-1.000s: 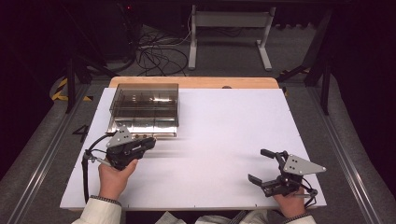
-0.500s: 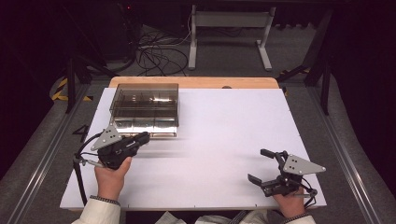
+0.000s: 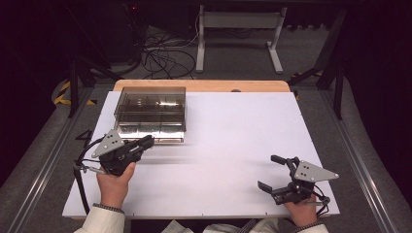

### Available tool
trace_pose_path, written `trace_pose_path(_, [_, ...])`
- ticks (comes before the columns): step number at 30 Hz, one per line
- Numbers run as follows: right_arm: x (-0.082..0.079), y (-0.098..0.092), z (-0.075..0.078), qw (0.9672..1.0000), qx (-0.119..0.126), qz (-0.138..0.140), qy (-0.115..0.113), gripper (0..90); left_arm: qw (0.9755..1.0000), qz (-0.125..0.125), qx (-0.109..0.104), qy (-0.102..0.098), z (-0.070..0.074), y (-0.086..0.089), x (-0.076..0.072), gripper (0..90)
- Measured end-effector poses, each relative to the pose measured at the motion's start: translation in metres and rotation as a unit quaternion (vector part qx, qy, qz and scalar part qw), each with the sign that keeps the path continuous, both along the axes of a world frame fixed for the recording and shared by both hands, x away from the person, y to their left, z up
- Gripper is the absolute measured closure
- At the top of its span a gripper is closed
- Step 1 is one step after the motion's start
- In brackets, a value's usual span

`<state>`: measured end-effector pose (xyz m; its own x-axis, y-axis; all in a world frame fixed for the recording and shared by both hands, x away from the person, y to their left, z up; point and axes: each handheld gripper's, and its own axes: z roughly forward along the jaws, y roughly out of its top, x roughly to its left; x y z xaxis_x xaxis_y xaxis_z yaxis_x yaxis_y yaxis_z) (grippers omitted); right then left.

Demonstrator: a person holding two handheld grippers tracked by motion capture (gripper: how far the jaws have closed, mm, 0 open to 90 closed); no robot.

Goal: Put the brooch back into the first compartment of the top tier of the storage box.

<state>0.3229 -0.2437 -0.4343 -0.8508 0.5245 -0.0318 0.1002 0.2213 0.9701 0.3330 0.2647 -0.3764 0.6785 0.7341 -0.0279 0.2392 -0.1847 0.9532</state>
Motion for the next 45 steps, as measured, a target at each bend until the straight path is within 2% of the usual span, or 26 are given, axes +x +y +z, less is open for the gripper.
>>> trace_pose_path(3, [0.000,0.000,0.000,1.0000,-0.001,0.000,0.000,3.0,1.0000,0.001,-0.001,-0.002,0.002,-0.001,0.000,82.2])
trace_pose_path(12, [0.000,0.001,-0.001,1.0000,-0.002,0.001,0.001,3.1,0.9998,0.005,0.018,-0.007,0.013,-0.002,0.005,82.2])
trace_pose_path(17, [0.000,0.002,-0.001,1.0000,-0.003,0.002,0.001,3.0,0.9997,-0.002,0.022,0.005,0.018,-0.001,0.011,82.1])
trace_pose_path(26, [0.001,0.002,-0.001,1.0000,-0.004,0.001,0.001,3.1,0.9995,0.009,0.029,0.008,0.029,0.003,0.019,82.1])
trace_pose_path(28, [0.001,0.002,-0.001,1.0000,-0.004,0.001,0.001,3.1,0.9991,0.007,0.037,0.017,0.031,0.005,0.023,82.1])
trace_pose_path(31, [0.001,0.002,-0.001,1.0000,-0.005,0.002,0.002,3.0,0.9988,0.008,0.037,0.031,0.033,0.007,0.027,82.1])
trace_pose_path(34, [0.001,0.002,-0.001,1.0000,-0.005,0.003,0.001,3.0,0.9984,0.014,0.035,0.042,0.033,0.010,0.030,82.1])
trace_pose_path(38, [0.001,0.002,-0.001,1.0000,-0.005,0.002,0.002,3.0,0.9980,0.029,0.036,0.044,0.036,0.015,0.033,82.1])
trace_pose_path(41, [0.001,0.002,-0.001,1.0000,-0.006,0.003,0.002,3.0,0.9972,0.043,0.047,0.040,0.038,0.018,0.034,82.1])
trace_pose_path(44, [0.001,0.003,-0.002,1.0000,-0.005,0.004,0.005,3.1,0.9969,0.049,0.039,0.047,0.039,0.021,0.036,82.1])
trace_pose_path(45, [0.001,0.003,-0.002,1.0000,-0.006,0.004,0.005,3.1,0.9964,0.056,0.043,0.047,0.039,0.021,0.037,82.1])
